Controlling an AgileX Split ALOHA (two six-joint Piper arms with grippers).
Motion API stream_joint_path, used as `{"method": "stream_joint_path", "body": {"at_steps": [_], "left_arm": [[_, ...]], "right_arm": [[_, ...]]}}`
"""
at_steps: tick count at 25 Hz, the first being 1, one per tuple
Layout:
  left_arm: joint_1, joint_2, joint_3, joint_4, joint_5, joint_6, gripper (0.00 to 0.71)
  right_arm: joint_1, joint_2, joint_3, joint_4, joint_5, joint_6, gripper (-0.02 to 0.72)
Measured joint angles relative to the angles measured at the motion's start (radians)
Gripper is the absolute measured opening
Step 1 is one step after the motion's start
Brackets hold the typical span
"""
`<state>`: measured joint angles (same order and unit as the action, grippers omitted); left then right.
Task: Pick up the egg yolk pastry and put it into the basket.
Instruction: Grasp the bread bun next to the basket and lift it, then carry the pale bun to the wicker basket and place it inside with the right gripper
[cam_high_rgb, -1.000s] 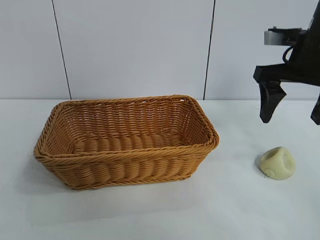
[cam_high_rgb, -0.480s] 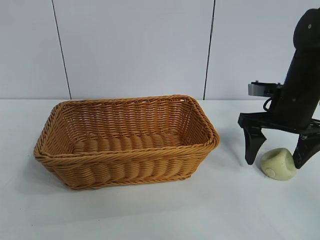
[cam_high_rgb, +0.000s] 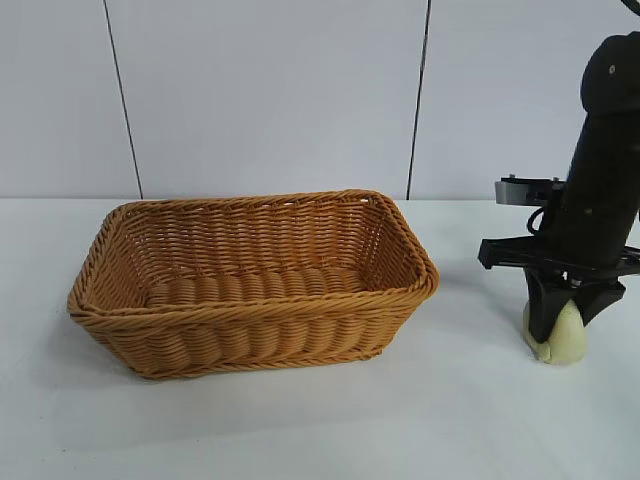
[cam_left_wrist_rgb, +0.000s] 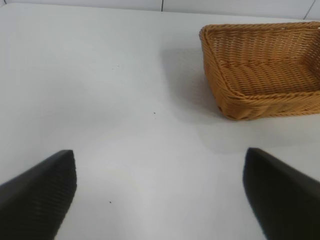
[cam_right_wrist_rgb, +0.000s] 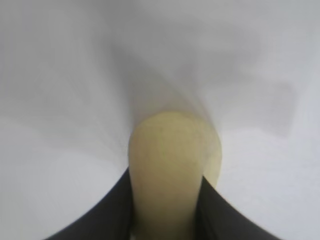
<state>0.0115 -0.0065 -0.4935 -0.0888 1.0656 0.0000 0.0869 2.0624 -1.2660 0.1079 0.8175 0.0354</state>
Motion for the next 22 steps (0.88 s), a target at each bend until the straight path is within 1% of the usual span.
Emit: {"method": "stream_joint_path", "body": {"at_steps": [5,9,12,14,16,18,22], "left_arm": [[0.0,0.0,0.0,0.0,0.0,0.0,0.696],[0.0,0.0,0.0,0.0,0.0,0.0,0.696],[0.0,0.0,0.0,0.0,0.0,0.0,0.696],[0.0,0.0,0.0,0.0,0.0,0.0,0.696],[0.0,0.0,0.0,0.0,0.0,0.0,0.696],[0.0,0.0,0.0,0.0,0.0,0.0,0.696],[0.0,0.0,0.0,0.0,0.0,0.0,0.696]], "right_arm": [[0.0,-0.098,-0.03,0.0,0.046,-0.002,0.137],[0.0,-0.197,-0.089,0.0,0.094,-0.002,0.137],[0.0,-0.247,-0.143,0.004,0.115,-0.002,0.137],[0.0,-0.26,-0.175,0.017,0.133,-0.002,0.137],[0.0,-0.263,-0.21,0.044,0.151,-0.002,0.137],[0.005,-0.263,-0.237,0.063,0.155,-0.002,0.137],[0.071,-0.263,-0.27,0.067,0.155,-0.002,0.137]]}}
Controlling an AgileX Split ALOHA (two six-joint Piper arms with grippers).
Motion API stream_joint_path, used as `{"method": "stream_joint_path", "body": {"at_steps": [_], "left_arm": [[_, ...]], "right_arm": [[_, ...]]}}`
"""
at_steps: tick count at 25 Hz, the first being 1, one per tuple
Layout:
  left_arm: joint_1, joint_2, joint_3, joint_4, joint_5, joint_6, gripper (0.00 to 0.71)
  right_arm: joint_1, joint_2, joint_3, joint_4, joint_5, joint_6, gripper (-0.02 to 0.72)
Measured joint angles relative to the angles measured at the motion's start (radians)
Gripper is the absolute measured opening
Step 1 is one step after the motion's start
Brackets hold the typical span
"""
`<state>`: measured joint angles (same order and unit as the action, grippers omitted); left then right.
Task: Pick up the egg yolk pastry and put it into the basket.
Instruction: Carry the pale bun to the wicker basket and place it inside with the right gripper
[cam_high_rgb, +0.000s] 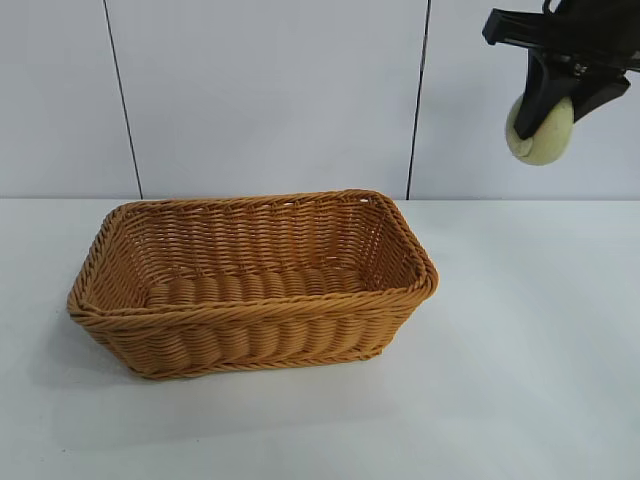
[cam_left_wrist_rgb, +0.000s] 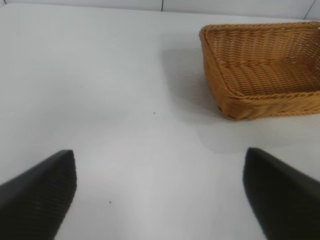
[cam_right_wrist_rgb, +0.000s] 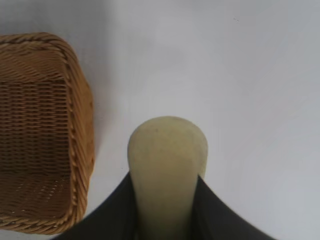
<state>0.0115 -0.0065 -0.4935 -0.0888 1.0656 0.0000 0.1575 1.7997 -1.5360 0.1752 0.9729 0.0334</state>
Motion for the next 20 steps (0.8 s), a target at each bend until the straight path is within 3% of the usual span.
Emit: {"method": "stream_joint_path", "body": {"at_steps": [6,12,20], "left_arm": [[0.0,0.0,0.0,0.0,0.0,0.0,0.696],[0.0,0.0,0.0,0.0,0.0,0.0,0.696],[0.0,0.0,0.0,0.0,0.0,0.0,0.696]], "right_arm": [[0.197,0.0,0.0,0.004,-0.014,0.003,0.137],[0.388,0.0,0.0,0.001,-0.131,0.054,0.137],[0.478,0.024,0.0,-0.014,-0.268,0.103,0.137]]}}
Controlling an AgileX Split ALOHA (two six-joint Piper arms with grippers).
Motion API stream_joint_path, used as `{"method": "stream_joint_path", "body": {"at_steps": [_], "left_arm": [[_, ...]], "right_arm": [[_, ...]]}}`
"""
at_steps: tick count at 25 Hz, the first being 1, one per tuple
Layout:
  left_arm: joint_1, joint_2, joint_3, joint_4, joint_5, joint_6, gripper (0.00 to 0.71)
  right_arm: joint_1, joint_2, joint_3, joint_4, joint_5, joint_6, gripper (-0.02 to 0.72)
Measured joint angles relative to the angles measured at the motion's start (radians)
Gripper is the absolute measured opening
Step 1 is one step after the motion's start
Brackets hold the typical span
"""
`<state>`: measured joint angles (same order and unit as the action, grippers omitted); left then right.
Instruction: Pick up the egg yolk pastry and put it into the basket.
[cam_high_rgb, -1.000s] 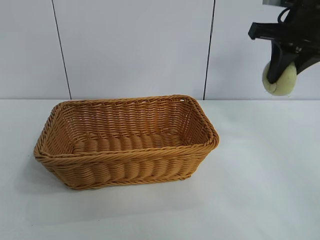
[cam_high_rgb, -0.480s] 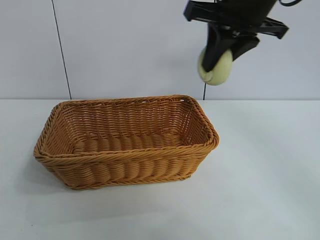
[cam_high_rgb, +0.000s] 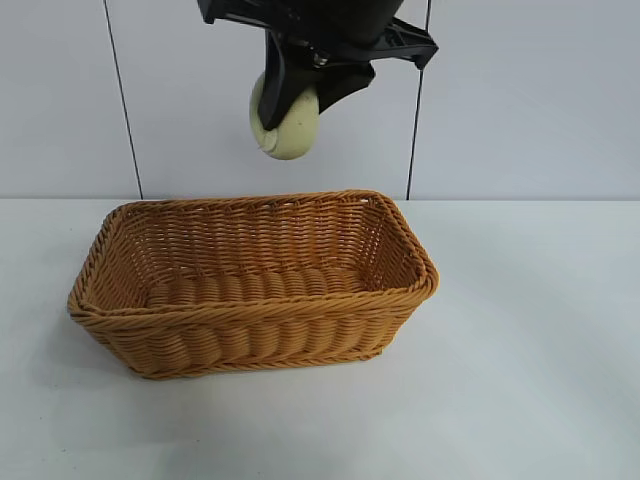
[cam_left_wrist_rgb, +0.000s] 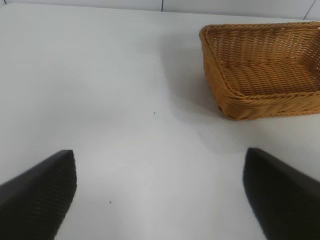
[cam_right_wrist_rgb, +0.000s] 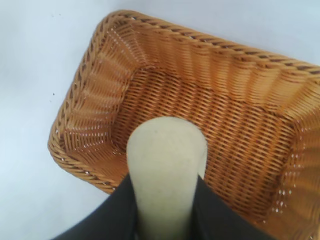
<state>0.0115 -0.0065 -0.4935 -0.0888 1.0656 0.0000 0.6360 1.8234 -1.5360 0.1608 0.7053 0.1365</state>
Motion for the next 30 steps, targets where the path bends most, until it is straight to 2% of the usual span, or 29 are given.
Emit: {"method": "stream_joint_path", "body": {"at_steps": [8,12,14,17,21,24,28,30], "left_arm": [[0.0,0.0,0.0,0.0,0.0,0.0,0.696],[0.0,0.0,0.0,0.0,0.0,0.0,0.696],[0.0,0.0,0.0,0.0,0.0,0.0,0.696],[0.0,0.0,0.0,0.0,0.0,0.0,0.696],[0.0,0.0,0.0,0.0,0.0,0.0,0.696],[0.0,0.0,0.0,0.0,0.0,0.0,0.696],[0.0,0.0,0.0,0.0,0.0,0.0,0.696],[0.0,0.0,0.0,0.0,0.0,0.0,0.696]], "right_arm": [[0.012,0.192,0.0,0.01,-0.155,0.005,0.137],[0.012,0.279,0.0,0.01,-0.169,0.005,0.141],[0.012,0.307,0.0,0.01,-0.169,0.005,0.166],[0.012,0.318,0.0,0.01,-0.17,0.005,0.274],[0.012,0.315,-0.001,0.004,-0.169,0.001,0.543],[0.012,0.316,-0.039,-0.033,-0.074,0.008,0.622],[0.012,0.316,-0.173,-0.148,0.154,0.046,0.64],[0.006,0.316,-0.25,-0.17,0.258,0.051,0.643]]}}
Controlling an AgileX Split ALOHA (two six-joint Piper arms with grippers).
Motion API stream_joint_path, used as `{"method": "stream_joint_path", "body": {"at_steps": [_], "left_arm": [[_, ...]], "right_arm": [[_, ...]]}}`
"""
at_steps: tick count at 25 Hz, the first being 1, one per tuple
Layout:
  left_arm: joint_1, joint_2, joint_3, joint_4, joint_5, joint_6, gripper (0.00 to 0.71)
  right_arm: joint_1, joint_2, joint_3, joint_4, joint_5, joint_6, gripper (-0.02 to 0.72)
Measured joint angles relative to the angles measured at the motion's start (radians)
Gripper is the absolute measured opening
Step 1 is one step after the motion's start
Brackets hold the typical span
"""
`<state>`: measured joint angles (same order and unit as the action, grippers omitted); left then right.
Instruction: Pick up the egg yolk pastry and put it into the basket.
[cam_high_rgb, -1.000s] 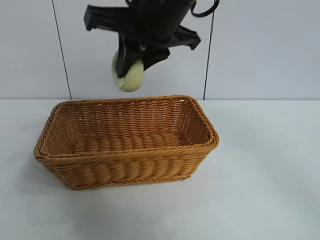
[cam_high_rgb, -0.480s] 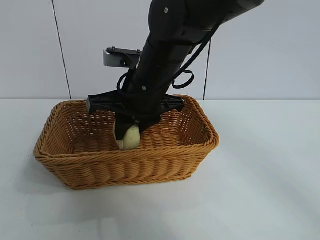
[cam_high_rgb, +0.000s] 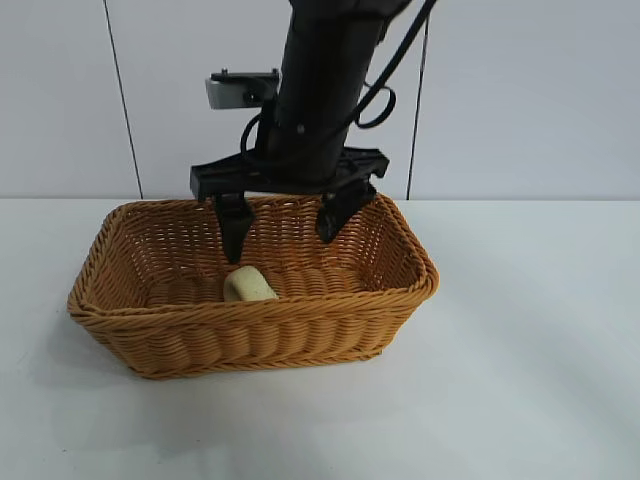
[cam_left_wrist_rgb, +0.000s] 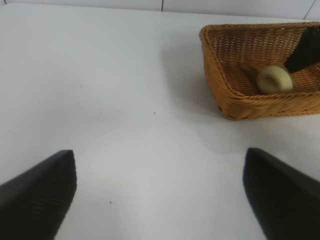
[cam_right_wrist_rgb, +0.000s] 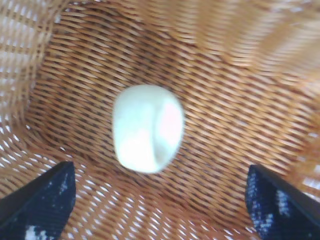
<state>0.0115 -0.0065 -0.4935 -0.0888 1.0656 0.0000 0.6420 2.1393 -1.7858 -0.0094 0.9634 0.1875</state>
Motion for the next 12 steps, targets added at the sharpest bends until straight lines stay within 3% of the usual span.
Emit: {"method": "stream_joint_path", "body": {"at_steps": [5,12], "left_arm": [[0.0,0.0,0.0,0.0,0.0,0.0,0.696],[0.0,0.0,0.0,0.0,0.0,0.0,0.696]], "right_arm": [[-0.057,-0.002,-0.14,-0.006,0.194,-0.01,0.643],[-0.186,-0.002,-0.159,-0.01,0.244,-0.032,0.643]]}}
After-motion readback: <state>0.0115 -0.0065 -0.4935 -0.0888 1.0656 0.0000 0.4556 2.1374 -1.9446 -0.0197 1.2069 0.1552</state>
